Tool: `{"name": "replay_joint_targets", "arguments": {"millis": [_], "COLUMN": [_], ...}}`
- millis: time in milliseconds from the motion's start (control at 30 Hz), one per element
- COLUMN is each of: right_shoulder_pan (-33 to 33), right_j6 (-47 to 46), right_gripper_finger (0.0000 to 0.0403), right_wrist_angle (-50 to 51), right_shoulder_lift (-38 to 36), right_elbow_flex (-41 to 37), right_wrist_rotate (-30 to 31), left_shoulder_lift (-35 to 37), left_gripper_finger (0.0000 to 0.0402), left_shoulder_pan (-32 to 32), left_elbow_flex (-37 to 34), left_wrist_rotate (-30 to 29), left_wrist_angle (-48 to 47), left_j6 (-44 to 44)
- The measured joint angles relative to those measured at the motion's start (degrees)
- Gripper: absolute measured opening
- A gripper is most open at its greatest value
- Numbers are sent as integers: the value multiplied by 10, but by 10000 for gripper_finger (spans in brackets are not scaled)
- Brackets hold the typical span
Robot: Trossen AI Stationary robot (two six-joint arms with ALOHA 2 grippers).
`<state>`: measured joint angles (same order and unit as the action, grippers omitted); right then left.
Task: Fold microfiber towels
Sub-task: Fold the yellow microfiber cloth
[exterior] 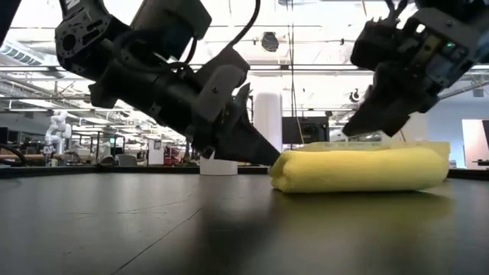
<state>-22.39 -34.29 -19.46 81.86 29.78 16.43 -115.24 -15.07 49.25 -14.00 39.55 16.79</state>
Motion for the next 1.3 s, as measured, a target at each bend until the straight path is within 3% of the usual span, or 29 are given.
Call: {"name": "replay_joint_targets", "arguments": {"millis": [133, 333, 533, 733, 867, 967, 1100, 1300], "right_shoulder_pan": [-12, -28, -47, -55, -56, -59, -58, -46], "right_j6": [-29, -66, -47, -31, -56, -60, -58, -88], "right_gripper_finger": [1, 1, 0, 0, 0, 0, 0, 0], "right_wrist_angle": [43, 40, 27, -52, -51, -62, -40, 103], "right_shoulder_lift": [-17, 15, -5, -19, 3, 29, 44, 10], "right_elbow_flex": [0, -26, -26, -26, -25, -25, -25, -25], "right_wrist_rotate": [0, 1, 1, 0, -33, -75, -118, -79], "left_shoulder_lift": [0, 6, 34, 29, 27, 26, 26, 26], "left_gripper_finger": [24, 24, 24, 10, 7, 15, 9, 12], "left_shoulder_pan": [-1, -6, -16, -11, 11, 23, 30, 0], "left_elbow_flex": [0, 0, -1, 6, 13, 12, 12, 12], "left_wrist_rotate": [-12, -11, -11, 25, 40, 16, 18, 25], "left_wrist_angle": [-24, -33, -37, 64, 12, -38, -56, -66], "left_j6": [3, 2, 1, -58, -62, -58, -42, -20]}}
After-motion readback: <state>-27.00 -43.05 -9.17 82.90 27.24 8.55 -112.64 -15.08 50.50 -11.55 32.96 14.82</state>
